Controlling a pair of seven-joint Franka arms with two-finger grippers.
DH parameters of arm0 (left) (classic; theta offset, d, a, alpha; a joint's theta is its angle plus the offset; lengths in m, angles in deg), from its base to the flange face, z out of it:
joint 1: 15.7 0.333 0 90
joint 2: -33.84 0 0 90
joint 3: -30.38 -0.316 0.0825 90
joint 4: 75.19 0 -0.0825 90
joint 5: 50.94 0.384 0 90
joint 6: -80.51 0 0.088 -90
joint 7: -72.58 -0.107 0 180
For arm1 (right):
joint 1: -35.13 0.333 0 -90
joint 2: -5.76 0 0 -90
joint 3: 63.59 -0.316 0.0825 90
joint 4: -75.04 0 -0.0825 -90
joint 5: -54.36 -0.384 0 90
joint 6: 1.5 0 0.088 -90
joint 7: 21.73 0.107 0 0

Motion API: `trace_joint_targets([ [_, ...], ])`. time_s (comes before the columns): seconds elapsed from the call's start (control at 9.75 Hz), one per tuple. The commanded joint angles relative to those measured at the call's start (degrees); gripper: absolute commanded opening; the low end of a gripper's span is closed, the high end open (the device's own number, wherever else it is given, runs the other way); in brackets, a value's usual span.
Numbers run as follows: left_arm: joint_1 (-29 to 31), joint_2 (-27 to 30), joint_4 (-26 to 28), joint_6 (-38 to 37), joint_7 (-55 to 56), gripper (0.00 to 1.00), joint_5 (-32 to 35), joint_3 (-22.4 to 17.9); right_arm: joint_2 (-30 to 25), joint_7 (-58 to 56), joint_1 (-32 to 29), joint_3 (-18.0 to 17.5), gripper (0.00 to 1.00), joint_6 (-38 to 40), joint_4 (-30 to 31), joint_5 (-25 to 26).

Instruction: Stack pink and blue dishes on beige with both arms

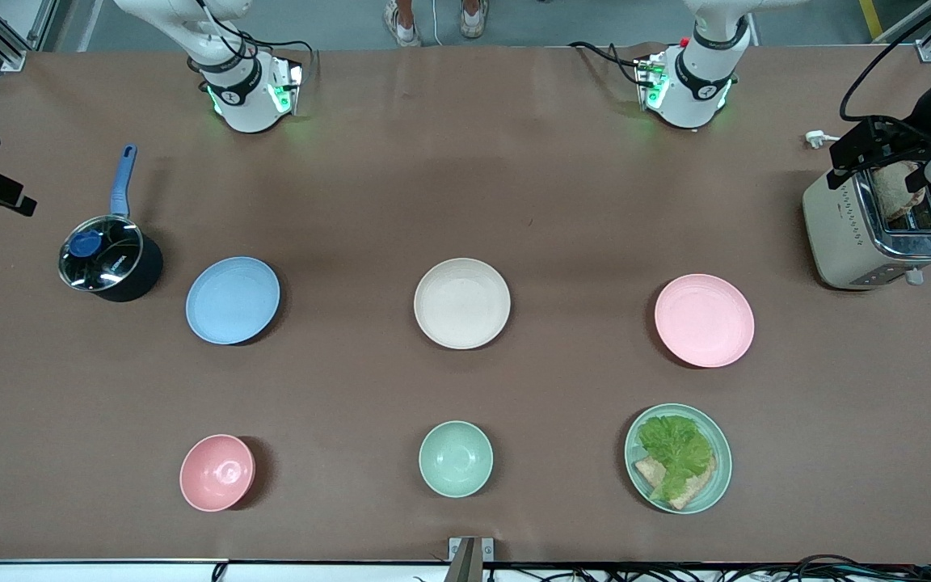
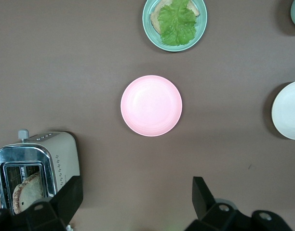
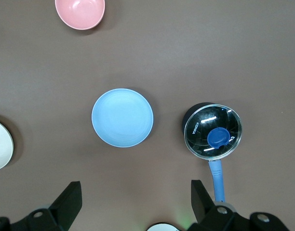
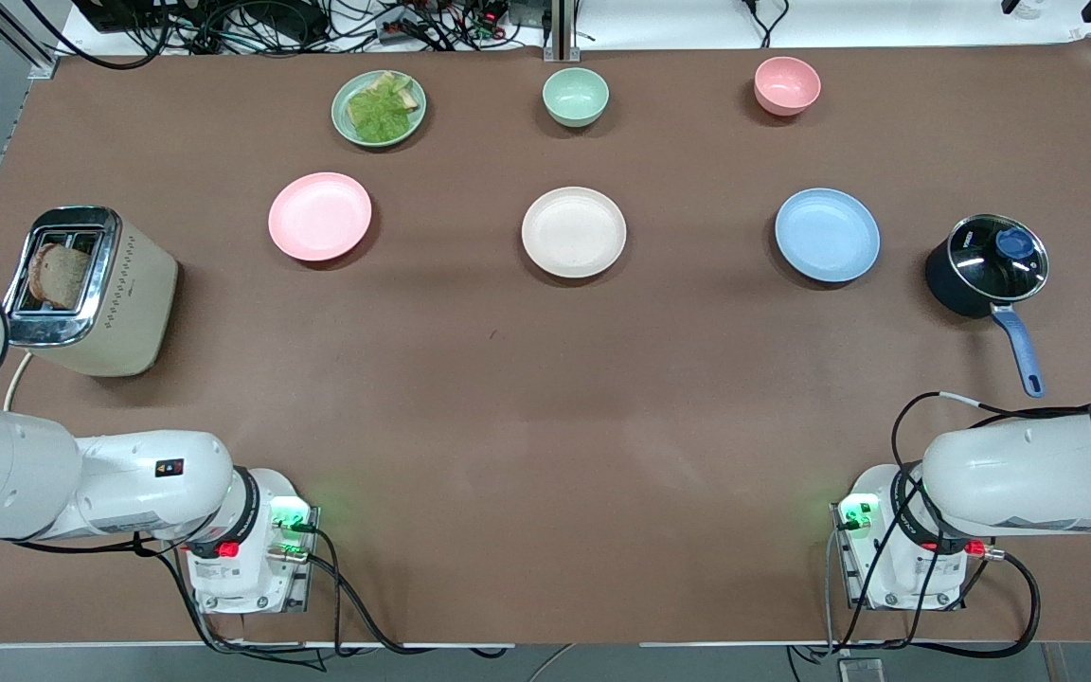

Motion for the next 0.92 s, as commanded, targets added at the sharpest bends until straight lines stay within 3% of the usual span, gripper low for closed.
trace_joint_targets([
  [0.0, -0.04, -1.26, -0.27, -1.48, -0.17, 1.0, 0.11, 0.05, -1.48, 0.73, -0.56, -0.57, 1.0, -0.09, 1.36, -0.01],
  [0.21, 0.92, -3.44, -1.05, -1.4, -0.43, 1.0, -0.15, 0.05, -1.48, 0.73, -0.56, -0.57, 1.0, -0.09, 1.36, -0.01],
  [0.41, 4.06, -9.75, -2.29, -0.79, -1.22, 1.0, -0.15, 0.14, -1.48, 0.73, -0.56, -0.57, 1.0, -0.09, 1.36, -0.01],
  [0.62, 6.72, -15.91, 0.16, 5.94, -2.8, 1.0, -0.85, 0.14, -1.48, 0.73, -0.56, -0.57, 1.0, -0.09, 1.36, -0.09],
  [0.82, 7.08, -18.22, 6.55, 15.25, -2.81, 1.0, -0.94, 0.14, -1.31, 0.03, -0.73, -0.66, 1.0, 0.0, 1.71, -0.18],
])
